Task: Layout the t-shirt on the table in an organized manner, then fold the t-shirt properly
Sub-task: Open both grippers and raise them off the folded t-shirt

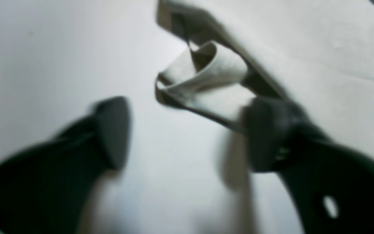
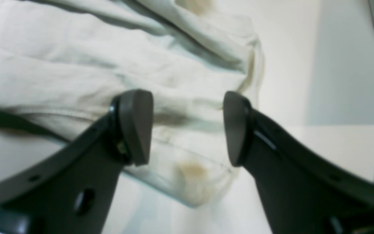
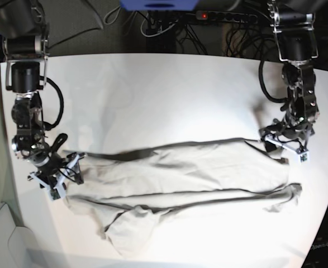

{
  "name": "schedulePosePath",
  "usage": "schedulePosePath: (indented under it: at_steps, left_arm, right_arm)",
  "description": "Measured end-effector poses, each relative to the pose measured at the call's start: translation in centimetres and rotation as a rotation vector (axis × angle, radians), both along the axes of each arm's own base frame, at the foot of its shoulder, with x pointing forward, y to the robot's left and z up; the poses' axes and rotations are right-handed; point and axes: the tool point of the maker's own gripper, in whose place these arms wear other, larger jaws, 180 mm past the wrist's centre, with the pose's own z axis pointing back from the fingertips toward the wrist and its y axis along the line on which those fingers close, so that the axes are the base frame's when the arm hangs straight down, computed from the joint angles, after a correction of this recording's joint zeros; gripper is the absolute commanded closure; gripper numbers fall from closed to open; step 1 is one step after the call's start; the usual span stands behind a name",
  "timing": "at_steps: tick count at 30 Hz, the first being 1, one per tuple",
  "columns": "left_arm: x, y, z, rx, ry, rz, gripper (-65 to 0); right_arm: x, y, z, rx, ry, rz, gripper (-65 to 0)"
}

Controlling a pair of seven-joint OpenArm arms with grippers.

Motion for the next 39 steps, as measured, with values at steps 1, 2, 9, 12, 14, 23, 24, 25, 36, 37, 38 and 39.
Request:
schedulePosePath:
  at_steps: [1,2,9,12,14,23,24,25,36,37,38,39]
  left_arm:
    - [0.1,0.0,0.0,-0.001,-0.001,0.000,-24.7]
    - [0.2,0.0,0.2,0.001,-0.005,0.001,-19.3]
    - [0.5,0.2,0.5,0.008,-0.031,0.005,-24.7]
    - [0.8,0.3,0.9,0.015,-0.055,0.008,-30.4]
    - [0.8,0.4,0.9,0.016,-0.057,0.008,-34.1]
    - [1.6,1.3,-0.6,0.003,-0.027,0.044,-43.9]
    - [1.8,1.5,-0.7,0.001,-0.025,0.049,-43.0]
    - [1.9,1.5,-0.7,0.000,-0.027,0.051,-41.6]
    - [1.8,1.1,-0.7,-0.013,-0.014,0.045,-0.6]
    - [1.7,0.9,-0.7,-0.021,0.004,0.041,0.0]
    - [1.5,0.7,-0.6,-0.027,0.026,0.033,0.0]
    - [1.3,0.4,-0.5,-0.032,0.046,0.024,-0.1]
  right_arm:
    - [0.0,0.0,0.0,0.000,0.000,0.000,-33.4]
    - [0.0,0.0,0.0,0.000,0.000,0.000,-33.4]
    - [0.0,0.0,0.0,0.000,0.000,0.000,-33.4]
    - [0.0,0.0,0.0,0.000,0.000,0.000,-33.4]
    - [0.0,0.0,0.0,0.000,0.000,0.000,-33.4]
    - [0.0,0.2,0.0,0.003,-0.001,0.002,-33.4]
    - [0.0,0.2,0.0,0.003,0.000,0.002,-33.4]
    - [0.0,0.1,-0.1,0.000,0.001,0.002,-33.4]
    - [0.0,0.0,0.0,-0.001,0.001,0.000,-30.8]
    - [0.0,0.0,0.0,-0.001,0.001,0.001,-30.2]
    - [0.0,0.0,0.0,-0.001,0.001,0.001,-29.8]
    - [0.0,0.0,0.0,0.000,0.001,0.001,-29.7]
